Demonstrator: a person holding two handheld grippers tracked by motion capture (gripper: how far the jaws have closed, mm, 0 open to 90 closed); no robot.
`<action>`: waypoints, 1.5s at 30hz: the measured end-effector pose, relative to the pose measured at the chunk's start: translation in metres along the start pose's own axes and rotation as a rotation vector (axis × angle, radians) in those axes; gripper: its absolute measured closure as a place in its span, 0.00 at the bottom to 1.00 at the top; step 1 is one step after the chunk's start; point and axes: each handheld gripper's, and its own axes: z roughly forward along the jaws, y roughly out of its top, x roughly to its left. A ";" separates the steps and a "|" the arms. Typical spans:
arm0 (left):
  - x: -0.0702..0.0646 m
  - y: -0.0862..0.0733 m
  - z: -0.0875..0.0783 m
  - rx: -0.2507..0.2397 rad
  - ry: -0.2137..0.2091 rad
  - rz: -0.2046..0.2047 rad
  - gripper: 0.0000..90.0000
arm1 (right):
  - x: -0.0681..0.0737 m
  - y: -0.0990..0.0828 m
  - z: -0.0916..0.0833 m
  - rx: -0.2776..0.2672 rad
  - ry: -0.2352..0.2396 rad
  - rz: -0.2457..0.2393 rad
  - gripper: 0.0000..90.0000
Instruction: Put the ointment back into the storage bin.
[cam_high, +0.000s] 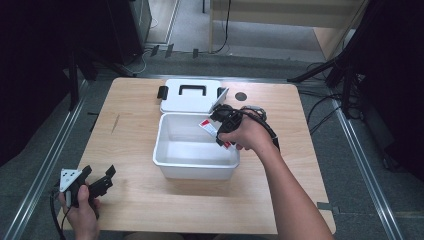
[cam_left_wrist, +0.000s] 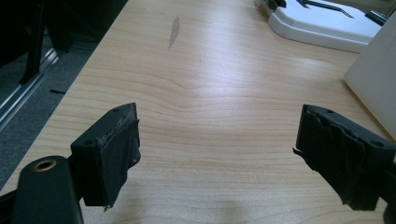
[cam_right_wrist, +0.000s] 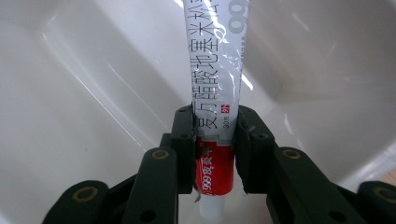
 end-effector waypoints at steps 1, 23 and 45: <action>0.000 0.000 0.000 0.001 0.000 0.001 0.16 | 0.002 0.001 0.004 -0.001 -0.002 -0.005 0.80; 0.000 0.000 0.000 0.004 -0.005 -0.001 0.16 | 0.014 0.009 0.042 0.071 -0.077 -0.107 0.80; 0.001 0.000 0.001 0.008 -0.011 -0.004 0.16 | 0.014 0.011 0.052 0.111 -0.069 -0.105 0.80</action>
